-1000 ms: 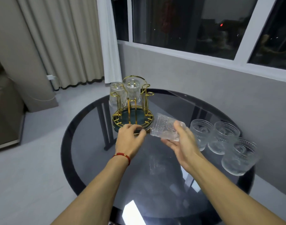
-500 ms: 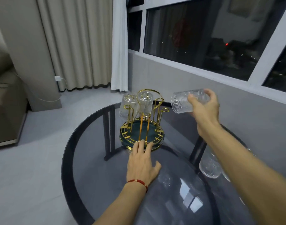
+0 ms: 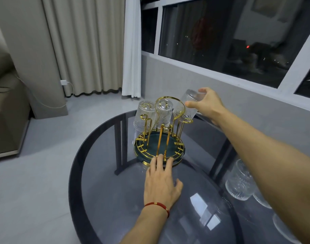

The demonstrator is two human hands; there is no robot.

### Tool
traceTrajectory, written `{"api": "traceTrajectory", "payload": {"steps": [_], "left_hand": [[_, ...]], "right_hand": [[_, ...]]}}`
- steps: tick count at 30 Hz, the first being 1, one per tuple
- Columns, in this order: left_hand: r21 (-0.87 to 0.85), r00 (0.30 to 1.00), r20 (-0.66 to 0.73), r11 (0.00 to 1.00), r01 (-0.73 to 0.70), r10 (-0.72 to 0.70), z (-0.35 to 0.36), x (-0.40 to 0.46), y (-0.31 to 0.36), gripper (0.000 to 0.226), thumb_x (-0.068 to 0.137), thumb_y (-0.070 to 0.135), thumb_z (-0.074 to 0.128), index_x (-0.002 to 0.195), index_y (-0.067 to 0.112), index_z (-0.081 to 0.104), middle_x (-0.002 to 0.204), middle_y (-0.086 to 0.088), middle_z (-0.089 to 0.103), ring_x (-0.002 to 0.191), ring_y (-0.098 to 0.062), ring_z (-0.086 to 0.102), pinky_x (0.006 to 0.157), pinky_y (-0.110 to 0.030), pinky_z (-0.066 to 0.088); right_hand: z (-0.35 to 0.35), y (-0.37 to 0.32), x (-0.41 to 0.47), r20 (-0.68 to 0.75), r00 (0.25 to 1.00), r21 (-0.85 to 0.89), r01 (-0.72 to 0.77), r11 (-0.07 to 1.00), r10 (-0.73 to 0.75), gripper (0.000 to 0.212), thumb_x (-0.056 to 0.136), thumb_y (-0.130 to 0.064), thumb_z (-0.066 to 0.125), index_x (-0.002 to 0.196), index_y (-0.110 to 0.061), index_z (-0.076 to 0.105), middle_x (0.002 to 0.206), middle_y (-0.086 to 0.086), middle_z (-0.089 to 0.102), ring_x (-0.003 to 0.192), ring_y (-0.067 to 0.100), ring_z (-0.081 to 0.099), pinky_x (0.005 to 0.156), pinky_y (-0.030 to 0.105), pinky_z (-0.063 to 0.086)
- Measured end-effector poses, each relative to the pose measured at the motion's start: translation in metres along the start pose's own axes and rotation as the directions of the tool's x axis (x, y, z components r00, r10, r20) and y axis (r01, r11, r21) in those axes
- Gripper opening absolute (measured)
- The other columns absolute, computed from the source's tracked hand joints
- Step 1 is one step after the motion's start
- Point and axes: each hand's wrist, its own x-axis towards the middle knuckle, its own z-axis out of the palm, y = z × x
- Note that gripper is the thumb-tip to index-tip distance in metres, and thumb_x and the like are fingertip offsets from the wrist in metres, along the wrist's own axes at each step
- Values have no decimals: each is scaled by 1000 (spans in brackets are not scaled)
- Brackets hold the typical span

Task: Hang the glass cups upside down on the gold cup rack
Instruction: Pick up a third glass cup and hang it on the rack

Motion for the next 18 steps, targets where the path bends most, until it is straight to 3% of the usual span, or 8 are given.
{"api": "traceTrajectory", "payload": {"steps": [5,8,12,16,18], "left_hand": [[4,1000,0,1000,6,-6,1,0,1,66,89,43,55,150,27,35,163,-7,30,153,-29,17,121,-45,30],[9,1000,-3,1000,9,-9,2,0,1,66,89,43,54,150,28,34,163,-7,29,153,-29,17,121,-44,30],[6,1000,-9,1000,13,-13,3,-2,2,66,87,42,54,149,28,35,163,-7,31,153,-29,18,120,-44,32],[2,1000,-11,1000,22,-22,5,-1,1,65,87,42,54,148,29,36,162,-7,33,152,-29,21,119,-45,34],[1,1000,-19,1000,25,-25,5,-1,1,64,85,41,55,146,29,38,160,-7,35,151,-30,23,118,-45,35]], "right_hand": [[-5,9,0,128,991,78,31,996,-41,84,82,-25,90,155,-9,50,158,10,55,143,32,52,120,52,45],[-6,14,2,217,975,140,15,990,-46,76,87,-13,85,155,-10,52,160,8,54,145,26,49,121,44,41],[-3,19,8,322,945,140,12,990,-57,75,89,1,80,156,-14,52,158,3,54,135,15,46,107,29,38],[3,22,17,441,896,93,18,996,-57,86,82,8,83,156,-19,51,155,0,56,129,12,57,82,8,50],[6,22,22,473,879,79,26,997,-60,89,80,10,83,156,-23,51,160,1,53,129,13,60,77,10,55]]}}
